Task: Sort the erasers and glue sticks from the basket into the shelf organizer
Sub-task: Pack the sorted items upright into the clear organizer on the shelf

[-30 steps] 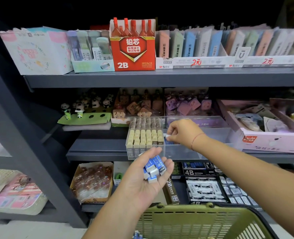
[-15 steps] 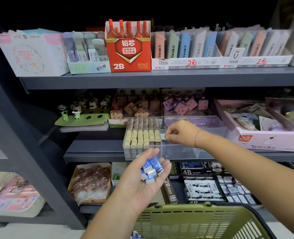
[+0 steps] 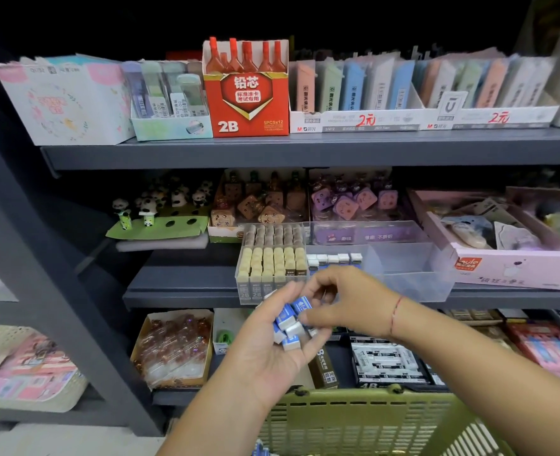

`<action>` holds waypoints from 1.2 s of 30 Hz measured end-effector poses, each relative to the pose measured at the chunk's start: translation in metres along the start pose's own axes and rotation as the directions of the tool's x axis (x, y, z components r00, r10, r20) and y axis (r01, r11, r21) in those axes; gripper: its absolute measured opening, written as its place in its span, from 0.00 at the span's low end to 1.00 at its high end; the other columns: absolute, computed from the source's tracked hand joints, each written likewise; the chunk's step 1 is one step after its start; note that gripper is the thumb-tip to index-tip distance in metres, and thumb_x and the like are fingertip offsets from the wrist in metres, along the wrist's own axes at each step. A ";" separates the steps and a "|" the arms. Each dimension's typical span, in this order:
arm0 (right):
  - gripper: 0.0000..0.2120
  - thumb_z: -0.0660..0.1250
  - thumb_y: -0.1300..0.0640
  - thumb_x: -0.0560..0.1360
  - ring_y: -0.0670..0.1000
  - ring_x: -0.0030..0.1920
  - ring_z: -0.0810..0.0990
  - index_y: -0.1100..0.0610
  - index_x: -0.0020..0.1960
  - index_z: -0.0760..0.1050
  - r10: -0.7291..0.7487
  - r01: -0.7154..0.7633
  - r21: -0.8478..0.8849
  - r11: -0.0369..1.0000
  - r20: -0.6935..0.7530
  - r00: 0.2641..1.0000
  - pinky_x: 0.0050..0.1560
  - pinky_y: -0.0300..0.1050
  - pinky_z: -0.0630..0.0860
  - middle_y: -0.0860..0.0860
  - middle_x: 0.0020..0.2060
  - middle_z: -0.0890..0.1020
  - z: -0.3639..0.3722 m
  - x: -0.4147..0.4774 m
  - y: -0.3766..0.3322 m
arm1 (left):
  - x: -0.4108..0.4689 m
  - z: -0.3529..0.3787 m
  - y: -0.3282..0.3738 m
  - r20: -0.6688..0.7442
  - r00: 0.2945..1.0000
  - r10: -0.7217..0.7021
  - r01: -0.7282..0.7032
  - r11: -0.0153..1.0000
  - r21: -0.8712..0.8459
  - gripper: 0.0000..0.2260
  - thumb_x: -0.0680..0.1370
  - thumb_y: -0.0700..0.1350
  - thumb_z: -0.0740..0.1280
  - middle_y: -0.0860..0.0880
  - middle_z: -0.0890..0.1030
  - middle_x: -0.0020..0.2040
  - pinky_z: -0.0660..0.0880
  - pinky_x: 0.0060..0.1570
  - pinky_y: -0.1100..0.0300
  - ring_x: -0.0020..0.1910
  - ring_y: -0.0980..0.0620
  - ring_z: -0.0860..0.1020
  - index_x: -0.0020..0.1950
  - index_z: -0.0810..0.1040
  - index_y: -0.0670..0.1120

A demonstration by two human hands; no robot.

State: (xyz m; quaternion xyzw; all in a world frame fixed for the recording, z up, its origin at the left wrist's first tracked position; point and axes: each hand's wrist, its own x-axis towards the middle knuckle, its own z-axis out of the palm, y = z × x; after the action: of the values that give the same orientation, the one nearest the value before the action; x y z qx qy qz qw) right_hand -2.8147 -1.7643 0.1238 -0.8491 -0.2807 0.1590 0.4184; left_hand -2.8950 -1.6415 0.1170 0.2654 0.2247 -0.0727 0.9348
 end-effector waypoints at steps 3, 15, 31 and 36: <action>0.06 0.75 0.65 0.68 0.44 0.32 0.73 0.58 0.41 0.79 0.036 -0.043 0.122 0.992 0.063 0.997 0.37 0.36 0.74 0.48 0.32 0.78 0.005 -0.001 -0.002 | 0.000 -0.001 -0.002 0.019 1.000 -0.011 0.011 1.000 0.026 0.21 0.66 0.42 0.70 0.39 0.83 0.52 0.78 0.53 0.44 0.50 0.43 0.82 0.58 0.80 0.38; 0.06 0.73 0.56 0.71 0.47 0.30 0.74 0.56 0.47 0.82 -0.084 -0.054 -0.430 0.901 -0.296 0.952 0.39 0.43 0.75 0.47 0.29 0.77 -0.073 0.045 0.017 | -0.002 -0.001 0.008 -0.069 0.998 0.002 -0.007 0.997 -0.073 0.22 0.64 0.40 0.73 0.35 0.80 0.50 0.81 0.44 0.43 0.47 0.40 0.82 0.58 0.80 0.36; 0.13 0.72 0.47 0.70 0.52 0.45 0.74 0.50 0.44 0.69 -0.119 0.028 -0.829 0.559 -0.047 0.992 0.42 0.45 0.71 0.49 0.45 0.80 -0.050 0.083 0.037 | 0.000 0.001 0.009 -0.060 0.998 0.001 -0.007 0.996 -0.091 0.23 0.63 0.39 0.73 0.35 0.79 0.54 0.80 0.44 0.43 0.49 0.40 0.81 0.57 0.80 0.35; 0.12 0.72 0.44 0.70 0.49 0.43 0.72 0.50 0.42 0.72 -0.115 0.027 -0.837 0.546 -0.043 0.992 0.41 0.44 0.71 0.47 0.44 0.81 -0.050 0.084 0.035 | 0.000 0.001 0.009 -0.058 0.998 -0.001 -0.004 0.996 -0.085 0.23 0.63 0.40 0.73 0.35 0.79 0.54 0.80 0.44 0.43 0.48 0.40 0.82 0.57 0.81 0.36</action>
State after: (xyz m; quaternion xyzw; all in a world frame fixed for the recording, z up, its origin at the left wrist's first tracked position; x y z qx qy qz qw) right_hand -2.7112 -1.7615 0.1222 -0.9401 -0.3368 -0.0499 -0.0163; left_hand -2.8926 -1.6339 0.1219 0.2277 0.2543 -0.0545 0.9384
